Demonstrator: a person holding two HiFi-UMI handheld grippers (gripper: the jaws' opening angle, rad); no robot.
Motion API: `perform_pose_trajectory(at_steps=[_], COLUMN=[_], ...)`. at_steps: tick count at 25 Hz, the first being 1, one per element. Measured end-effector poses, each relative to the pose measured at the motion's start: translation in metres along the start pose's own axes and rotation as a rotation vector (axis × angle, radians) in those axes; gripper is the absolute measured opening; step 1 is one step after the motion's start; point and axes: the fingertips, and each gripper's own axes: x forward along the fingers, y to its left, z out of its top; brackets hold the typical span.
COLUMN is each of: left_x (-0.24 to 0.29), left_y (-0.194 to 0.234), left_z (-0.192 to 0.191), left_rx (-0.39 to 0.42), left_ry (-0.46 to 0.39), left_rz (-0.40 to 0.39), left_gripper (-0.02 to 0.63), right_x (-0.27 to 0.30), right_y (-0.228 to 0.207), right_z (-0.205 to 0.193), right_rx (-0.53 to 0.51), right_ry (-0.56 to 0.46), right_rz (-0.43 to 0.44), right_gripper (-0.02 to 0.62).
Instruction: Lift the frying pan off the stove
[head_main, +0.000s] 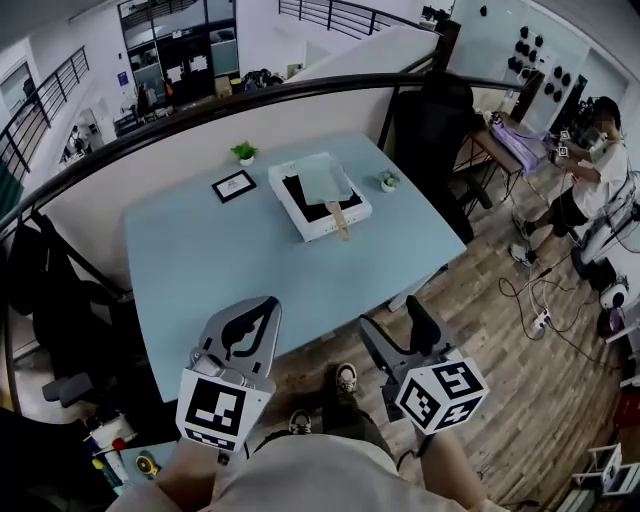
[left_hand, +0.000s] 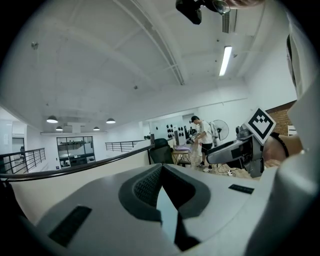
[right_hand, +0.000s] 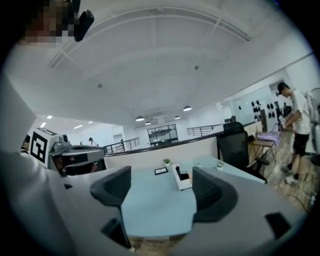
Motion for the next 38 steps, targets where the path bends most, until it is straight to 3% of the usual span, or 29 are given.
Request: perform_pose_trajectory(at_steps=[6,15,26,30,35,38], left_x=[0.051,0.151,0.239,0.260,0.278,0.286], left_y=[0.029,0.078,0.131,0.142,0.163,0.170], left_z=[-0.014,-0.022,-0.056,-0.074,-0.077,-0.085], left_rx=[0.004,-0.013,-0.037,-0.080,-0.173,-0.181], left_ry=[0.030,0.100,0.278,0.338,0.309,0.344], left_rz=[0.044,0.130,0.300,0.346,0.424,0.436], left_gripper=[0.001,0.002,0.002,0.002,0.002,0.001], right_x=[0.053,0.161,0.288,0.323,0.357,0.370], right_y=[-0.037,-0.091,-0.155,-0.172,-0.182,-0.185], right_z=[-0.010,0.004,0.005,-0.008,-0.022,-0.035], right_rx=[0.043,0.075,0.122,0.153,0.161,0.157], right_ry=[0.048,0.105,0.250,0.324,0.408,0.461], right_rz=[0.002,0.116,0.261,0.294,0.342,0.357], right_gripper=[0.377,0.379,0.379,0.379,0.377,0.377])
